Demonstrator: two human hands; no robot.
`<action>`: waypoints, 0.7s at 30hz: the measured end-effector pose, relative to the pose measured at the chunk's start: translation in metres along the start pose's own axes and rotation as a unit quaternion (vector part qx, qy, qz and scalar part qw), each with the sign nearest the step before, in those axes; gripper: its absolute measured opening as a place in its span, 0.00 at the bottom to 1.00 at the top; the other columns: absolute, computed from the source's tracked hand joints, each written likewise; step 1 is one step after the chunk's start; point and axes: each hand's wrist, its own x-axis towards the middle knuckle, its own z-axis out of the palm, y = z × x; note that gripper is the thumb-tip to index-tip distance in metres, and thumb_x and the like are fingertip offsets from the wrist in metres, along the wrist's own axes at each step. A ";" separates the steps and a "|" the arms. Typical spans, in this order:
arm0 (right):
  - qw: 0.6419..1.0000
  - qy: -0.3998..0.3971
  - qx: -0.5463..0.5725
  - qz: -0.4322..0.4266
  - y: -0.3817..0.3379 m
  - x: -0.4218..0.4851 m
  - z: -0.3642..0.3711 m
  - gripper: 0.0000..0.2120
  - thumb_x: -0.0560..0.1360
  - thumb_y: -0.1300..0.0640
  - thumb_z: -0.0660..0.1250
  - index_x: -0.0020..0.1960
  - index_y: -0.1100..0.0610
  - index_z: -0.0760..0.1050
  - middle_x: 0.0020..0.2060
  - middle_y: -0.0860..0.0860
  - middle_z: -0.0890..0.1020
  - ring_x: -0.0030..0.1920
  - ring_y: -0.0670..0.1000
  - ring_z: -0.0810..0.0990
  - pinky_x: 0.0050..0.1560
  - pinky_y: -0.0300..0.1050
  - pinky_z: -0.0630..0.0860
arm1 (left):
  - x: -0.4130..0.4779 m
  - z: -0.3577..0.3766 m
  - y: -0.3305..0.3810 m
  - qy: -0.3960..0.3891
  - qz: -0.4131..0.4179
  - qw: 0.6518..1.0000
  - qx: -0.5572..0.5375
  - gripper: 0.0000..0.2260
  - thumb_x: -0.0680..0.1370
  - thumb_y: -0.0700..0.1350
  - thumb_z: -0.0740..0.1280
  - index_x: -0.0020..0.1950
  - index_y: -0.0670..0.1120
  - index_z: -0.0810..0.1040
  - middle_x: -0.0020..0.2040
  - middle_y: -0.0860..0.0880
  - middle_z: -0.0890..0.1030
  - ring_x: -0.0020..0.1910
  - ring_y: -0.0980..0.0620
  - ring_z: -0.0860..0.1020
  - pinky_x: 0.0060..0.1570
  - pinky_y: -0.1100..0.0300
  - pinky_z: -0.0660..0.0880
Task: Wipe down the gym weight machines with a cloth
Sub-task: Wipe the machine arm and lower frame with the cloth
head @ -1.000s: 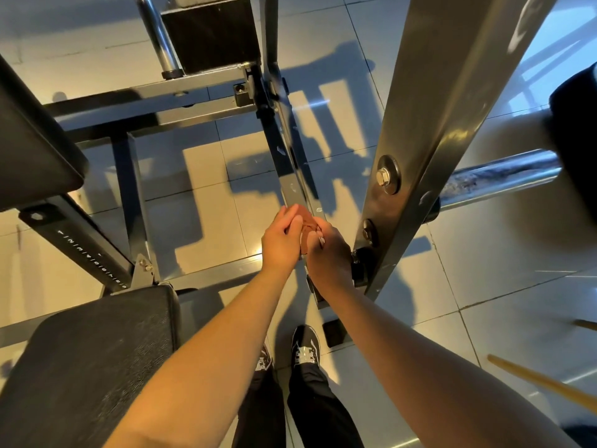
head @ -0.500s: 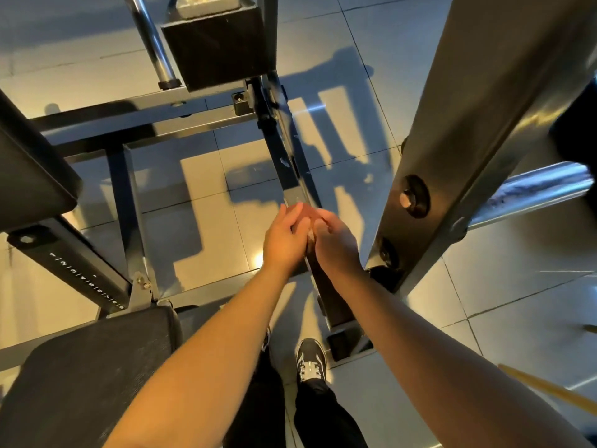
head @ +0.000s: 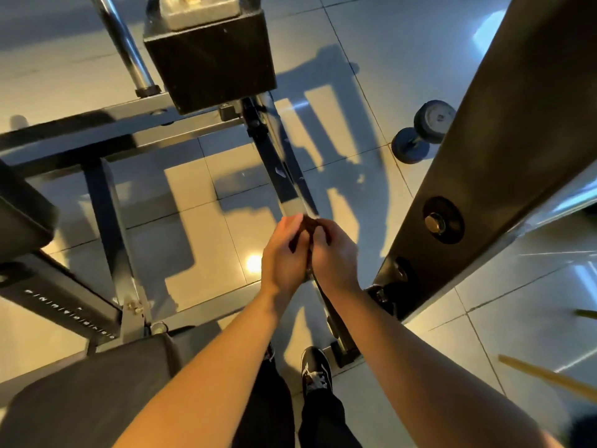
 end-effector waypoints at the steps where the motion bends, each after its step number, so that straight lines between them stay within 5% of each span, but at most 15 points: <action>1: 1.000 -0.003 -0.013 -0.021 0.002 0.003 0.003 0.12 0.84 0.55 0.57 0.55 0.54 0.79 0.46 0.47 0.84 0.48 0.43 0.82 0.54 0.42 0.80 | 0.012 -0.003 -0.003 -0.003 -0.006 1.000 -0.001 0.08 0.84 0.44 0.61 0.59 0.49 0.78 0.54 0.50 0.80 0.54 0.49 0.80 0.55 0.49 0.79; 6: 0.999 -0.005 -0.032 -0.037 0.004 0.012 0.005 0.14 0.85 0.51 0.56 0.57 0.56 0.78 0.48 0.48 0.84 0.48 0.45 0.83 0.55 0.40 0.80 | 0.059 -0.002 -0.017 0.051 -0.102 0.989 0.095 0.15 0.82 0.55 0.60 0.65 0.56 0.79 0.64 0.55 0.79 0.63 0.56 0.76 0.64 0.53 0.76; 10: 0.998 -0.005 -0.044 -0.038 0.003 0.011 0.002 0.12 0.85 0.55 0.57 0.58 0.56 0.78 0.48 0.49 0.84 0.48 0.43 0.82 0.53 0.34 0.77 | 0.024 -0.001 0.000 -0.001 -0.031 0.998 0.055 0.09 0.85 0.45 0.58 0.54 0.55 0.78 0.55 0.54 0.78 0.56 0.54 0.77 0.56 0.55 0.75; 13: 0.998 -0.006 -0.044 -0.055 0.007 0.010 0.003 0.12 0.85 0.54 0.56 0.56 0.56 0.78 0.47 0.48 0.83 0.49 0.46 0.82 0.57 0.46 0.80 | 0.010 -0.002 -0.001 -0.015 -0.017 0.998 0.052 0.08 0.86 0.47 0.59 0.57 0.52 0.77 0.54 0.54 0.78 0.53 0.54 0.78 0.53 0.58 0.76; 15: 0.997 -0.011 -0.049 -0.066 0.008 0.012 0.006 0.13 0.84 0.51 0.56 0.57 0.54 0.77 0.47 0.47 0.81 0.50 0.48 0.81 0.57 0.53 0.80 | 0.023 -0.003 -0.004 0.007 -0.090 0.996 0.021 0.10 0.85 0.47 0.61 0.61 0.52 0.79 0.56 0.55 0.80 0.54 0.58 0.78 0.51 0.63 0.74; 18: 0.995 -0.024 -0.079 -0.059 0.007 0.014 0.007 0.15 0.85 0.49 0.56 0.64 0.55 0.75 0.49 0.46 0.77 0.50 0.49 0.80 0.55 0.53 0.82 | 0.052 -0.007 -0.001 0.051 -0.189 0.980 0.033 0.17 0.84 0.48 0.63 0.73 0.55 0.75 0.67 0.54 0.77 0.62 0.55 0.75 0.55 0.68 0.70; 21: 0.992 -0.043 -0.094 -0.075 0.004 0.010 0.005 0.15 0.84 0.49 0.57 0.67 0.53 0.73 0.54 0.45 0.74 0.55 0.48 0.77 0.57 0.53 0.82 | 0.050 -0.008 -0.002 0.061 -0.194 0.976 0.071 0.15 0.83 0.51 0.64 0.69 0.59 0.78 0.65 0.47 0.76 0.60 0.52 0.76 0.57 0.61 0.73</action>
